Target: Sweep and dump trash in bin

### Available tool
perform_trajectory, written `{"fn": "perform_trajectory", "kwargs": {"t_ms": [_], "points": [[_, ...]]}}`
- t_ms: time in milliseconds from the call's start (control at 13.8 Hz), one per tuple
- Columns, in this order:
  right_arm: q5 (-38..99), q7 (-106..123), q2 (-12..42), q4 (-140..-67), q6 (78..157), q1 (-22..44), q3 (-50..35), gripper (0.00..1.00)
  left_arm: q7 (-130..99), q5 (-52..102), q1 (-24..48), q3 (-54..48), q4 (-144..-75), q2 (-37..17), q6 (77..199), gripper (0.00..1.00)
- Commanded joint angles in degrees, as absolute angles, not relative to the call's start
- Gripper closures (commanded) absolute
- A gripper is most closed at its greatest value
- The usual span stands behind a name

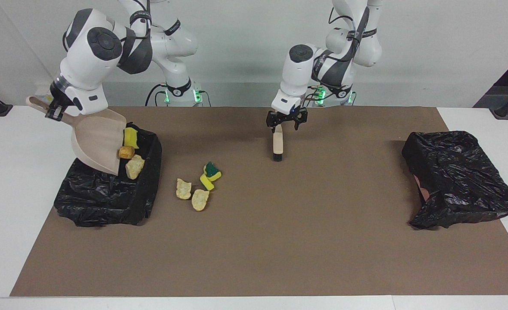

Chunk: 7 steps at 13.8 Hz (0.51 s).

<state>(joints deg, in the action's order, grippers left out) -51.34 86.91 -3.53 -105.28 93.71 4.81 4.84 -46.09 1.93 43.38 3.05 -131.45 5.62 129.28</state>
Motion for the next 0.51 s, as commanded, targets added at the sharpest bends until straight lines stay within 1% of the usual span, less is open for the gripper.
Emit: {"fn": "perform_trajectory", "kwargs": {"t_ms": [0, 145, 290, 362, 434], "points": [[-56.1, 87.2, -2.4, -103.0, 91.5, 4.3, 2.7, 1.00, -37.4, 2.6, 36.8, 2.6, -122.6, 4.0, 122.0, 0.00], [-56.3, 86.2, -2.5, -101.9, 89.7, 4.3, 2.6, 1.00, -28.3, 2.8, 32.4, 2.6, -113.4, 1.3, 113.4, 0.00], [-55.8, 82.3, -2.5, -98.7, 86.2, 4.4, 0.7, 1.00, -21.7, 4.2, 28.5, 2.6, -105.4, -1.8, 106.8, 0.00], [-55.1, 76.6, -2.3, -97.0, 83.1, 4.3, -1.4, 1.00, -18.8, 5.1, 26.1, 2.6, -103.0, -2.7, 105.2, 0.00], [-54.6, 70.2, -2.1, -95.8, 80.1, 4.2, -3.5, 1.00, -16.0, 5.3, 24.3, 2.6, -102.1, -2.7, 105.1, 0.00]]}}
